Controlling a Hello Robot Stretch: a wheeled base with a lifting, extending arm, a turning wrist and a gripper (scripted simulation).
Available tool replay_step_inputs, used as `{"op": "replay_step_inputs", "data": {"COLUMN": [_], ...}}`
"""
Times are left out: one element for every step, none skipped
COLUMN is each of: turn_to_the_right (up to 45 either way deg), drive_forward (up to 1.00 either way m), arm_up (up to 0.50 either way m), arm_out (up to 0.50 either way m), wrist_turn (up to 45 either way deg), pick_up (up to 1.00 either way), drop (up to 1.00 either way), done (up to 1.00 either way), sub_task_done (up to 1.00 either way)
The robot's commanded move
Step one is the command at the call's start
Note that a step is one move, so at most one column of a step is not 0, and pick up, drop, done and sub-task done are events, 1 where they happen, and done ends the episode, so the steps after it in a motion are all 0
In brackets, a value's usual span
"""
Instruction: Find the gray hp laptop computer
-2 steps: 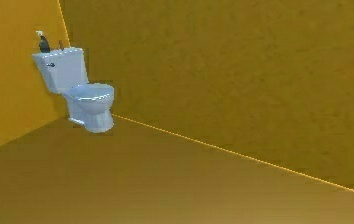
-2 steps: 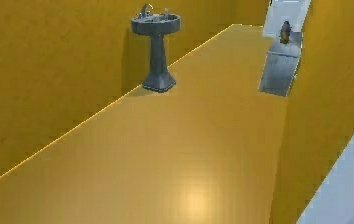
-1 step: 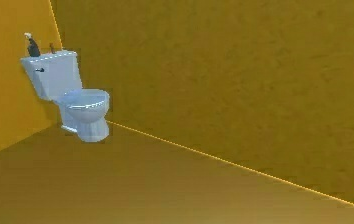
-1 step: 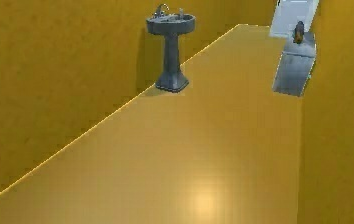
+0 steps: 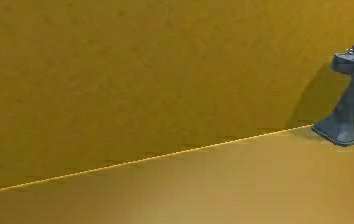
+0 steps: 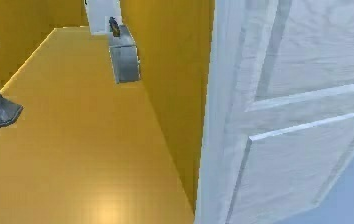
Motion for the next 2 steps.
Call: {"op": "replay_step_inputs", "data": {"turn_to_the_right": [45.0, 9.0], "drive_forward": [0.0, 0.0], "arm_up": [0.0, 0.0], "arm_out": [0.0, 0.0], "wrist_turn": [0.0, 0.0], "pick_up": [0.0, 0.0], "drop": [0.0, 0.0], "done": [0.0, 0.0], "sub_task_done": [0.0, 0.0]}}
